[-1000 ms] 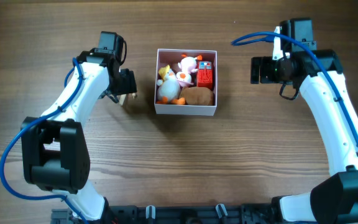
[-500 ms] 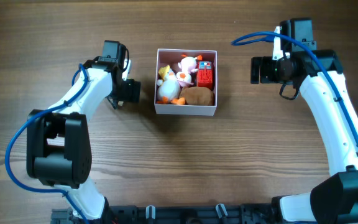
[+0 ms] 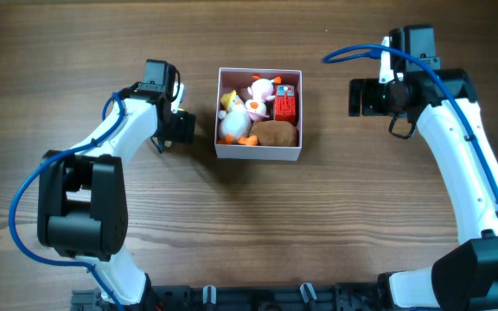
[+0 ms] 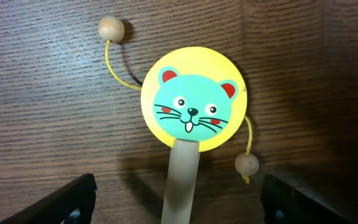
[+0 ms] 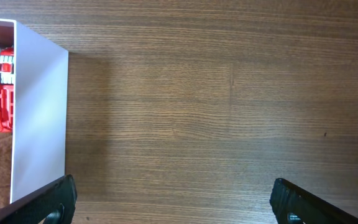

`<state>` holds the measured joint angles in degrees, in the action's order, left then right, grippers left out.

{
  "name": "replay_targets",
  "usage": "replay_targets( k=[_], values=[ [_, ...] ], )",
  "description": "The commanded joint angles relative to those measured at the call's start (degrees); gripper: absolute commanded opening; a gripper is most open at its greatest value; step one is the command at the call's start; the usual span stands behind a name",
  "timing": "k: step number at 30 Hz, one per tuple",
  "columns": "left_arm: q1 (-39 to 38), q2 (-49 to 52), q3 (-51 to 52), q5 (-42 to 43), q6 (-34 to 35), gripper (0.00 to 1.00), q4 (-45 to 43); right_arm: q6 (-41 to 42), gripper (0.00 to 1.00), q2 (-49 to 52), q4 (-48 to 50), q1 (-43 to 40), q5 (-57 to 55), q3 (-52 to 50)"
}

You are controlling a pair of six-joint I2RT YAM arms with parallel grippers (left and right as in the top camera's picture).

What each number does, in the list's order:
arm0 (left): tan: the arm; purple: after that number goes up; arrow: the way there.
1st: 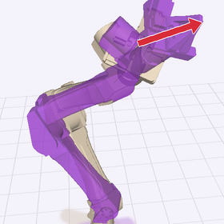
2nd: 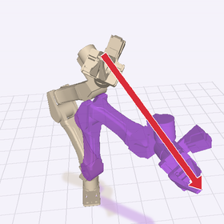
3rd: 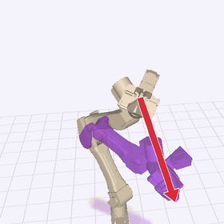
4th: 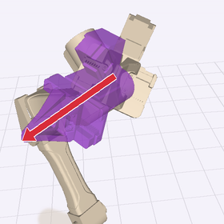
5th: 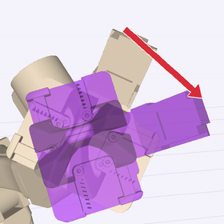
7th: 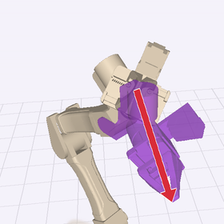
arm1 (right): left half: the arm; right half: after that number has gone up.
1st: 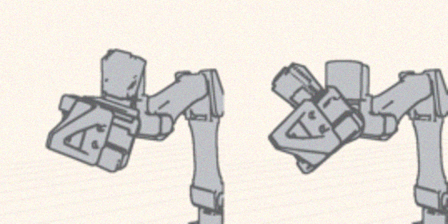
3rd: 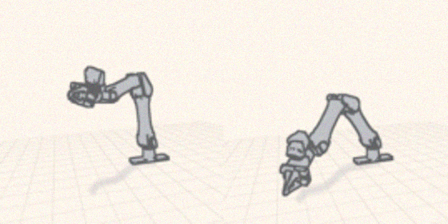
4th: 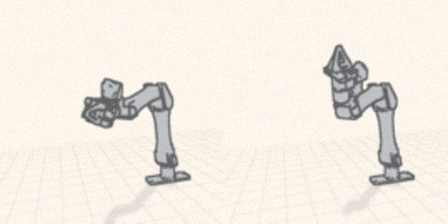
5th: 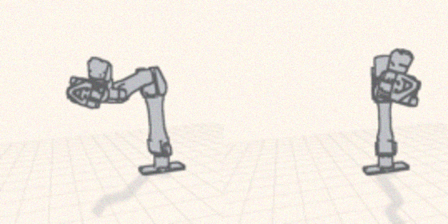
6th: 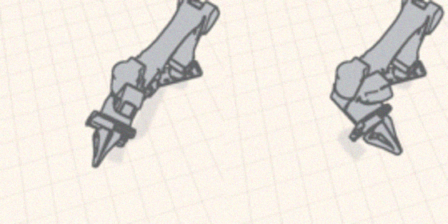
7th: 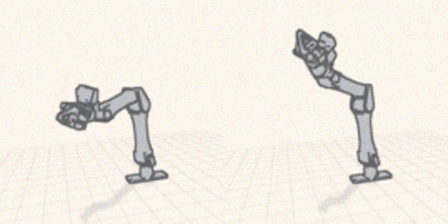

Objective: Pack container
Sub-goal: 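Grasp the rattle handle with the left gripper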

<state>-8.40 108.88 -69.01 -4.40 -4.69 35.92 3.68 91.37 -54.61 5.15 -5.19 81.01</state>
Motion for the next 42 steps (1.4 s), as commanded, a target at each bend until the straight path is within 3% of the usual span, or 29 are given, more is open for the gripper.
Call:
replay_targets(
  k=[1, 21, 29, 36, 40, 41, 42],
  values=[
    [-0.04, 0.81, 0.57, -0.11, -0.85, 0.82, -0.20, 0.94, 1.00, -0.94, 0.17, -0.02, -0.81, 1.01],
    [-0.07, 6.01, 0.55, -0.13, -0.87, 0.78, -1.22, 0.96, 1.00, -0.94, 0.17, -0.02, -0.81, 1.01],
    [0.68, 6.01, 0.55, -1.22, -2.49, 0.87, 2.29, 0.96, 0.99, -0.94, 0.20, -0.02, -0.81, 1.01],
    [1.84, 6.01, 0.55, -1.20, -4.13, 0.75, 3.30, 0.94, 0.99, -0.94, 0.17, -0.02, -0.81, 1.01],
    [1.84, 6.01, 0.55, -1.20, -4.13, 0.74, 2.40, 0.96, 1.00, -0.94, 0.20, -0.02, -0.81, 1.01],
    [1.84, 6.01, 0.55, -1.18, -4.13, 0.71, 2.08, 0.96, 1.00, -0.94, 0.20, -0.02, -0.81, 1.01],
    [1.84, 6.01, 0.55, -1.18, -4.13, 0.62, 1.70, 0.96, 1.00, -0.94, 0.20, -0.02, -0.81, 1.01]
  ],
)
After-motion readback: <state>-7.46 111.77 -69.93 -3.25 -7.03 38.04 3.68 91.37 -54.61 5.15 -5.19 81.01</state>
